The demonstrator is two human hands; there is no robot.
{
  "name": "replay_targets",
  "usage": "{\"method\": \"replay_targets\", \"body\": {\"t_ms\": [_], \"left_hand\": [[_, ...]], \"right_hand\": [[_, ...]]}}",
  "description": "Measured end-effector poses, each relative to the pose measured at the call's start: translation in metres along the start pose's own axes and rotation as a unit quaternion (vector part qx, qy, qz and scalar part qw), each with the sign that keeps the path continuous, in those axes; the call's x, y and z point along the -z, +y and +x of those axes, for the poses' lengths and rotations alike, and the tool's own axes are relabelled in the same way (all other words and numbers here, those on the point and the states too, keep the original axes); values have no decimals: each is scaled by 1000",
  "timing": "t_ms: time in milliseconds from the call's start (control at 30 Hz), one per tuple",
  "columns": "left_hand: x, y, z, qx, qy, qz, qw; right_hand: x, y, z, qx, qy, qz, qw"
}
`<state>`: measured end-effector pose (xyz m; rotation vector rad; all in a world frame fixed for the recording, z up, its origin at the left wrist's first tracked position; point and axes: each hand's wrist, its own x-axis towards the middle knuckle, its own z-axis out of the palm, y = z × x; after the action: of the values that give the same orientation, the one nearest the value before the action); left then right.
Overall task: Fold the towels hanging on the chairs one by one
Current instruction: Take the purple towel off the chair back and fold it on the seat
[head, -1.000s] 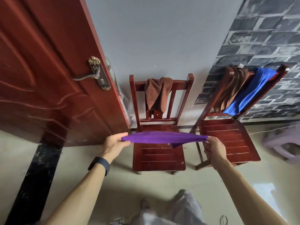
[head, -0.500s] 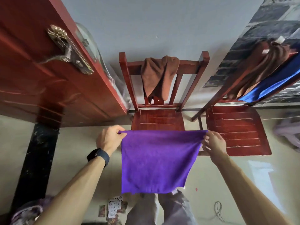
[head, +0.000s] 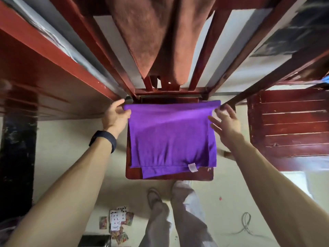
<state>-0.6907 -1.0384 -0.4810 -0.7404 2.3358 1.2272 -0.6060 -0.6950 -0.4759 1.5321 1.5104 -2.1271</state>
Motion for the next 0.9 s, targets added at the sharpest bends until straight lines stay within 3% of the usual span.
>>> {"method": "replay_targets", "body": {"t_ms": [100,133,200,233,300,500,600,667,733,900], "left_hand": [[-23,-28,-12,25,-50,65,996],[-31,-46,-24,35,-61,108,992],[-45,-84,-50,84,-59,168,980],[-51,-102,-60,120,-52,185,974],[-60,-129,-73,176,-34,200,963],[-69,-153,-72,163,-4,176,971],[-60,-141,-73,208,-3,13,978],[-46,-134,-78,256,8,-133,958],[-35,-130,-88,251,13,-193,948],[-55,-158,-117,270,-6,-100,958]], "right_hand": [[15,30,2,-51,-17,-139,989],[24,47,-1,-56,-4,-244,968],[45,88,-5,-54,23,-466,883],[54,107,-9,-45,21,-534,844],[68,138,-16,-33,0,-576,817],[68,157,-7,-28,44,-537,842],[72,147,-10,-23,51,-391,919],[78,131,-19,-8,67,-293,954],[86,117,-25,-6,79,-278,957],[109,139,-3,-63,99,-373,920]]}}
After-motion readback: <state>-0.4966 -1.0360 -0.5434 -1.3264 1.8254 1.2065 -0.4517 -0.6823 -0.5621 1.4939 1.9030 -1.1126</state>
